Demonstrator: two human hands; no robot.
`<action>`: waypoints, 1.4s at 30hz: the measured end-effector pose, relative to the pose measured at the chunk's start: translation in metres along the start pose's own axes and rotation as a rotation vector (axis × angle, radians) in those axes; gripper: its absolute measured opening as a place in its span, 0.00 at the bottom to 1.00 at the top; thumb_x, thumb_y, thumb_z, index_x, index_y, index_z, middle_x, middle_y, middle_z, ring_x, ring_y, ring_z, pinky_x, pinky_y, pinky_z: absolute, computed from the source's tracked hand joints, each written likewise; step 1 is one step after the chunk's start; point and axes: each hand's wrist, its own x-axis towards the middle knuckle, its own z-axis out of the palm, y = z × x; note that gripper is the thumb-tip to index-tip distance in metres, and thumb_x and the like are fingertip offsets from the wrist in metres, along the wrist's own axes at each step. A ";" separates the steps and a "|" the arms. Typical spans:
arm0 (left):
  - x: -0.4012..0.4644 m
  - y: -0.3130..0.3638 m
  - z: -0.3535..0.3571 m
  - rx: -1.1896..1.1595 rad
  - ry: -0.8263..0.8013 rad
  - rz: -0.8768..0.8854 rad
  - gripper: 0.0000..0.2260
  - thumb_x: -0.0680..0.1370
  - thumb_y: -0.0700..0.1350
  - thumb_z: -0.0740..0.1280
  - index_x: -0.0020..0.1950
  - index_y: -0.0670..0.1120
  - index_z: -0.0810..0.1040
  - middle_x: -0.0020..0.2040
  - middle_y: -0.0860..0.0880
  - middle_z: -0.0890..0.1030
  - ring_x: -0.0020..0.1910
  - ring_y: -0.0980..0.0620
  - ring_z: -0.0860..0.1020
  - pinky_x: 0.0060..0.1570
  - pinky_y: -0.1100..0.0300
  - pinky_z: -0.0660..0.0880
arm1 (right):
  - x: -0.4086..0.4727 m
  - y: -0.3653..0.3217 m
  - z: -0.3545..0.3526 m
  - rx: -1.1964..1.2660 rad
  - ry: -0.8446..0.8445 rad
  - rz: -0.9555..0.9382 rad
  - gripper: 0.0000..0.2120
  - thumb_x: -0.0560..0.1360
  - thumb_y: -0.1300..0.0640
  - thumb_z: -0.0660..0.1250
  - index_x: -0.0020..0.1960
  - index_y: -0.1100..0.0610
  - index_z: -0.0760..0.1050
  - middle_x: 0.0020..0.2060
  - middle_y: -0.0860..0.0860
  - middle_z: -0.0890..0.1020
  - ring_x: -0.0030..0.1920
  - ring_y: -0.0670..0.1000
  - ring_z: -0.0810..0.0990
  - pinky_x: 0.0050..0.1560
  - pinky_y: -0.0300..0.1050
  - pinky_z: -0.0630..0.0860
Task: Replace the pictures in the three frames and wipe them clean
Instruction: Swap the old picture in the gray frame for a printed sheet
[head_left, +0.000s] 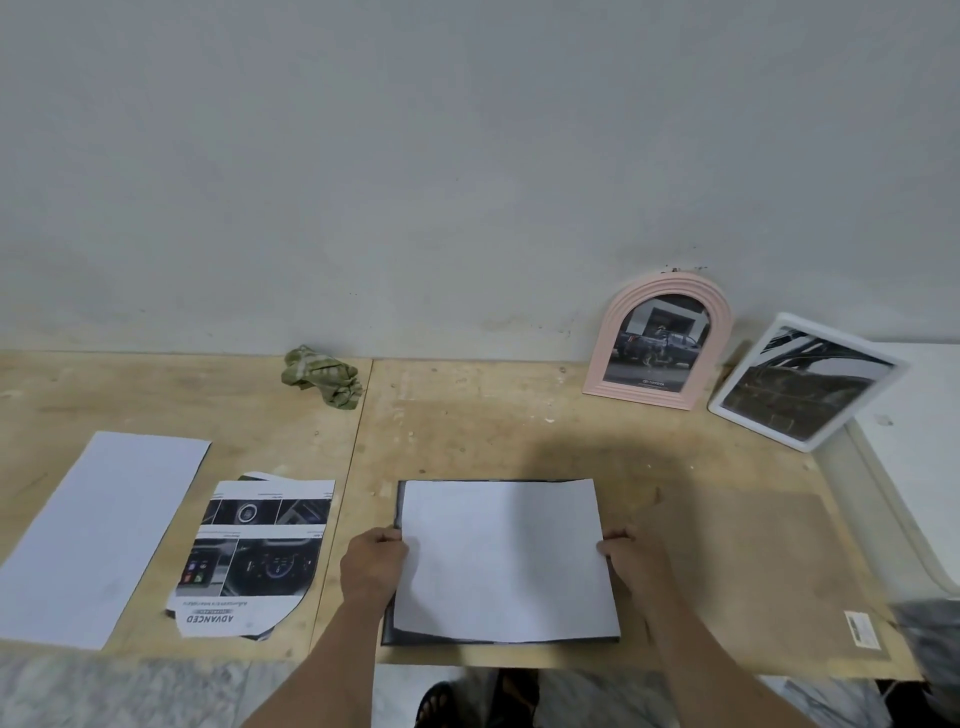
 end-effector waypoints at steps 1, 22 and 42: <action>-0.002 0.003 -0.001 0.004 0.004 0.015 0.10 0.77 0.37 0.65 0.55 0.47 0.82 0.50 0.46 0.81 0.47 0.45 0.77 0.50 0.55 0.75 | -0.002 0.001 -0.001 0.022 0.011 -0.009 0.07 0.74 0.66 0.64 0.46 0.54 0.75 0.47 0.54 0.81 0.43 0.51 0.77 0.37 0.43 0.70; 0.009 0.008 -0.006 0.128 -0.019 0.045 0.17 0.76 0.36 0.61 0.59 0.46 0.84 0.58 0.46 0.84 0.53 0.42 0.80 0.55 0.53 0.78 | -0.003 -0.002 0.011 0.026 0.058 -0.104 0.09 0.73 0.66 0.63 0.50 0.58 0.79 0.40 0.56 0.81 0.39 0.53 0.76 0.33 0.41 0.68; -0.101 0.119 0.143 0.268 -0.369 0.278 0.09 0.78 0.44 0.62 0.45 0.48 0.82 0.50 0.46 0.86 0.52 0.45 0.82 0.55 0.54 0.78 | 0.015 0.056 -0.114 -0.088 0.236 -0.068 0.07 0.73 0.60 0.63 0.40 0.61 0.77 0.37 0.58 0.80 0.36 0.56 0.77 0.36 0.46 0.68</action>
